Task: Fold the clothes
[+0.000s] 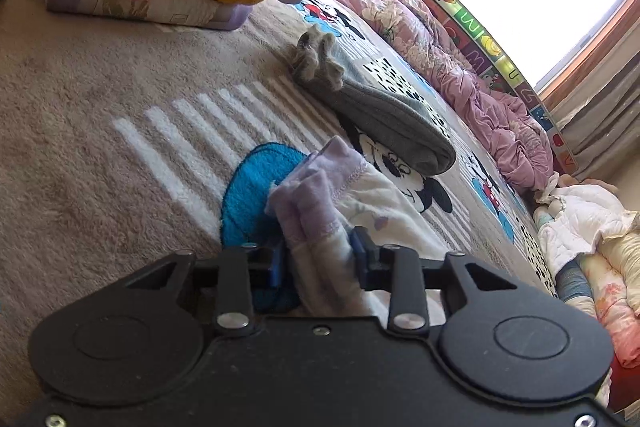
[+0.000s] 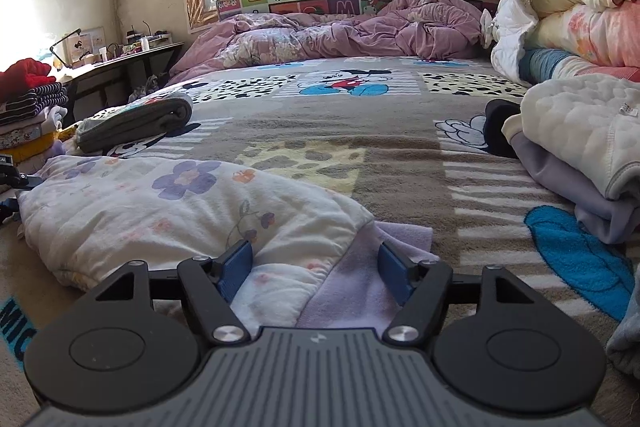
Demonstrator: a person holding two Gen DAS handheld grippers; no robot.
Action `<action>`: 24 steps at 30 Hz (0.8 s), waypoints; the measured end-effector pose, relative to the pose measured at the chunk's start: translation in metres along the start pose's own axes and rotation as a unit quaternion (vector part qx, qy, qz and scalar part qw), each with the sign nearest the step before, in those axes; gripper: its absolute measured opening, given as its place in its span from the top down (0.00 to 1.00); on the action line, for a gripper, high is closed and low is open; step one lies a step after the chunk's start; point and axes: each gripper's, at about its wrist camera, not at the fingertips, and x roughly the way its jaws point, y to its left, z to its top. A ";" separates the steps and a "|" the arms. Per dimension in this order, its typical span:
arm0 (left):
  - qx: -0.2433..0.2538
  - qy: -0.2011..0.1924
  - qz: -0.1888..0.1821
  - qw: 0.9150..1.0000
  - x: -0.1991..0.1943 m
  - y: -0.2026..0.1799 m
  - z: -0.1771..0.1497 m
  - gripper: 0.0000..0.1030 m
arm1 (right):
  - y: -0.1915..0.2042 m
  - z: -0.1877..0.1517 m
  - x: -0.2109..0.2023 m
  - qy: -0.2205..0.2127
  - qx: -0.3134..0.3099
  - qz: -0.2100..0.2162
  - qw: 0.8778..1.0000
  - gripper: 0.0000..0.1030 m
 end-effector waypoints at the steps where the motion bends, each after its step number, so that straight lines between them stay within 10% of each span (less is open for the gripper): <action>1: -0.008 -0.007 -0.007 1.000 -0.009 -0.002 0.004 0.83 | -0.001 0.000 0.000 0.000 0.004 0.003 1.000 0.33; 11: -0.029 -0.007 0.032 0.999 -0.010 0.009 0.009 0.82 | -0.011 0.005 -0.009 -0.012 0.031 0.008 0.999 0.35; 15: -0.078 0.005 0.014 0.997 -0.013 0.018 0.004 0.43 | -0.023 0.006 -0.009 -0.014 0.065 0.002 0.998 0.37; 24: -0.043 0.004 0.029 0.999 -0.013 0.007 -0.008 0.43 | -0.024 0.010 -0.013 -0.023 0.056 -0.006 0.998 0.38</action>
